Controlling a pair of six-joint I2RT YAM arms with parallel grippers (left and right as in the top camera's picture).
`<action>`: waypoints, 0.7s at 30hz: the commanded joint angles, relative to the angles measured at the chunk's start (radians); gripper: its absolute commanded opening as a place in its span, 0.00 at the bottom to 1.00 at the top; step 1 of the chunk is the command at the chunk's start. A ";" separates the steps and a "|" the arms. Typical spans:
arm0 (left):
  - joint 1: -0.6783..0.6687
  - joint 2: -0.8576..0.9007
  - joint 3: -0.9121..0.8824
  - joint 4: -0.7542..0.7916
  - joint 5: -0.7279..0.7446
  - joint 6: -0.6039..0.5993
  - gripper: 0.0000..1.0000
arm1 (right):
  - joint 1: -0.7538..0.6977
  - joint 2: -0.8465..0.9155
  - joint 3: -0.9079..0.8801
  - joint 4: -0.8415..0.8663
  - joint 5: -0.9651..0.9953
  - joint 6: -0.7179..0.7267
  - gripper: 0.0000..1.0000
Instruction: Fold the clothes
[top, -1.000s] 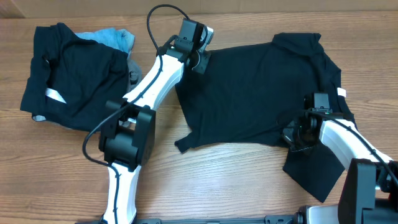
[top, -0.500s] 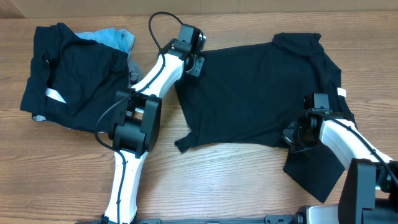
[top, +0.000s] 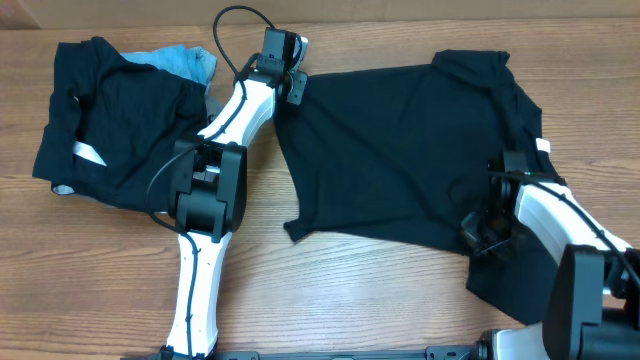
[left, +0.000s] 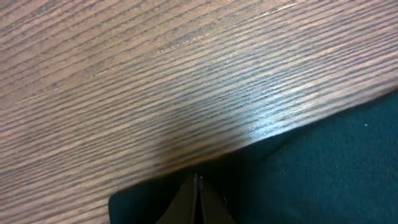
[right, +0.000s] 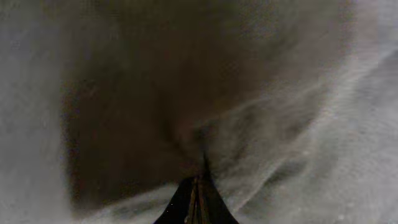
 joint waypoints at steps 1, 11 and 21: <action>0.032 0.098 -0.043 -0.002 -0.057 0.011 0.04 | -0.006 0.009 0.076 -0.059 0.159 -0.003 0.04; 0.031 0.098 0.010 -0.037 -0.073 -0.012 0.04 | -0.006 0.003 0.215 -0.102 0.224 -0.003 0.04; 0.017 0.070 0.445 -0.319 0.006 -0.086 0.04 | -0.006 -0.007 0.272 0.045 0.087 -0.131 0.04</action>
